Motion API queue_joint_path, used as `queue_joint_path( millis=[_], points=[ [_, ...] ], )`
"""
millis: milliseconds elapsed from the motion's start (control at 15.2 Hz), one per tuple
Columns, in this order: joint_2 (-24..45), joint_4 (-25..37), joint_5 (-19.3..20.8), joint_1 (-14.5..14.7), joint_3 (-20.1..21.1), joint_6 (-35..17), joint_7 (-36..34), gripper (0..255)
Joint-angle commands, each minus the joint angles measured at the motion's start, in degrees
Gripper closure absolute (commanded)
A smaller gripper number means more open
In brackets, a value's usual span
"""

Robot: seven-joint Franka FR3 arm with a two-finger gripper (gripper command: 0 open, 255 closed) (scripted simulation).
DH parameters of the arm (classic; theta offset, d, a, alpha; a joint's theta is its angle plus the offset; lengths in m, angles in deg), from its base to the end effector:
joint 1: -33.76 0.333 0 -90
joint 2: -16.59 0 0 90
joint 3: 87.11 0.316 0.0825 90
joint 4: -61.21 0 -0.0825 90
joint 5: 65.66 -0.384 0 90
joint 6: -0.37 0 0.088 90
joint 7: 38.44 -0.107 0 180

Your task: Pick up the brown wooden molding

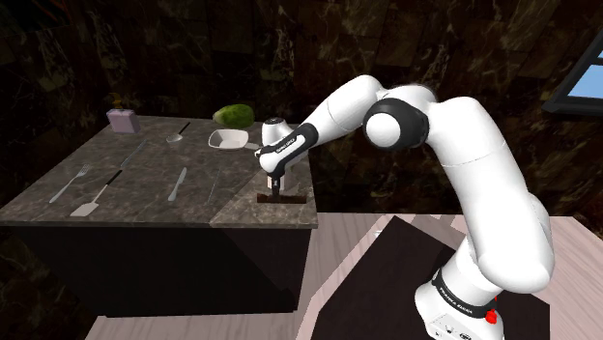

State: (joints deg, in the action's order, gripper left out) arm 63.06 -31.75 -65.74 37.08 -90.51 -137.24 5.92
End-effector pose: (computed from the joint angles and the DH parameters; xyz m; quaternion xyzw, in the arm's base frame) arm 0.6831 0.0035 0.1438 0.9228 0.3845 -0.0221 0.0138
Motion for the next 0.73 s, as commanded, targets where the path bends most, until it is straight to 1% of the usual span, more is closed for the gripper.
queue_joint_path(
  millis=[0, 66, 660],
  points=[
    [0.6, -0.4, 0.0, -0.3, -0.3, -0.2, -0.1, 0],
    [0.8, 0.0, 0.0, -0.3, -0.3, 0.1, -0.1, 255],
    [0.6, -0.4, 0.0, -0.3, -0.3, -0.2, -0.1, 255]
  ],
)
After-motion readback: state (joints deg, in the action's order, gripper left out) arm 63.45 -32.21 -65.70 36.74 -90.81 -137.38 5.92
